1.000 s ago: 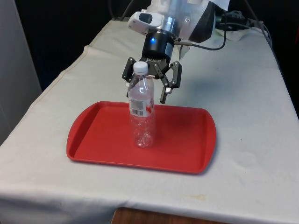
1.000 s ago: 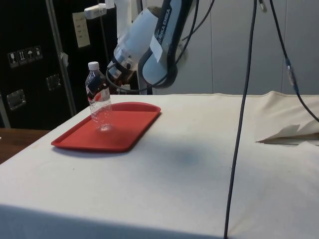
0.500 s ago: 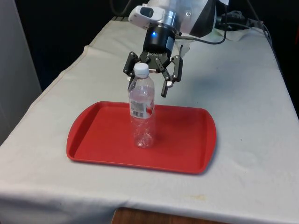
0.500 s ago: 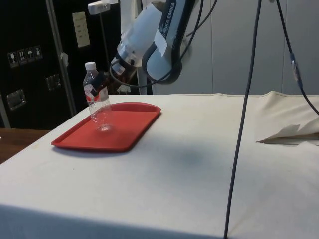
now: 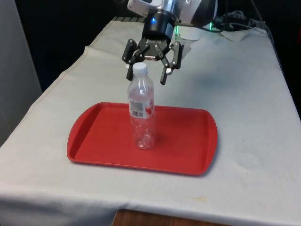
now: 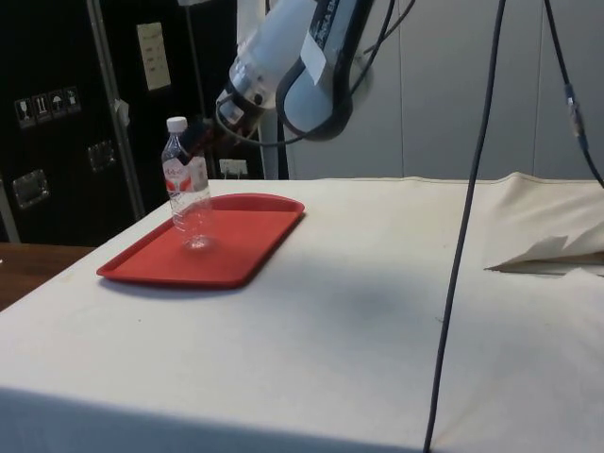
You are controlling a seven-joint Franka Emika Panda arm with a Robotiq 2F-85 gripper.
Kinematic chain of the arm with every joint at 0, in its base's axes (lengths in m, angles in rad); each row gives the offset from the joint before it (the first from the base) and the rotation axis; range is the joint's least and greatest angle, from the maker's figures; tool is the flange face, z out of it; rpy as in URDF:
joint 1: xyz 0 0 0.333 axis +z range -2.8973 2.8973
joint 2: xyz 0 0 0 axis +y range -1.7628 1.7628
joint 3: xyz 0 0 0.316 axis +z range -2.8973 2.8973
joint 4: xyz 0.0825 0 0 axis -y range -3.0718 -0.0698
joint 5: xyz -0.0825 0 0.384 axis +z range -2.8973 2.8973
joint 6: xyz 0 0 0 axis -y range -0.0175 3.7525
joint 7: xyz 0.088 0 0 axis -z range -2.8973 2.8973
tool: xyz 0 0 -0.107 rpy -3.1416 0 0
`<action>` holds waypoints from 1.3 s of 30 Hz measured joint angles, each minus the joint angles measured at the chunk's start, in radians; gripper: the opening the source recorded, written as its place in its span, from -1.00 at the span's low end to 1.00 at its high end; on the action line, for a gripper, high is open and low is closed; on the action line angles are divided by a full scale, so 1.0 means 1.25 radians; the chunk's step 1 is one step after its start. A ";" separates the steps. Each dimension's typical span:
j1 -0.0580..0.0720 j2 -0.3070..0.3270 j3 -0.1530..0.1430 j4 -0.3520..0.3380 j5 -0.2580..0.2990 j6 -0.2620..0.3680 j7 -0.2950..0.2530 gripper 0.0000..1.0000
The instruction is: Place the bottle upright on the tray.
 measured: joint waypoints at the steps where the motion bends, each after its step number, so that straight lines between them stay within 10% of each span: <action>1: 0.000 -0.006 -0.001 -0.002 0.000 -0.001 -0.002 1.00; 39: 0.000 -0.160 -0.021 -0.027 0.000 -0.106 -0.050 1.00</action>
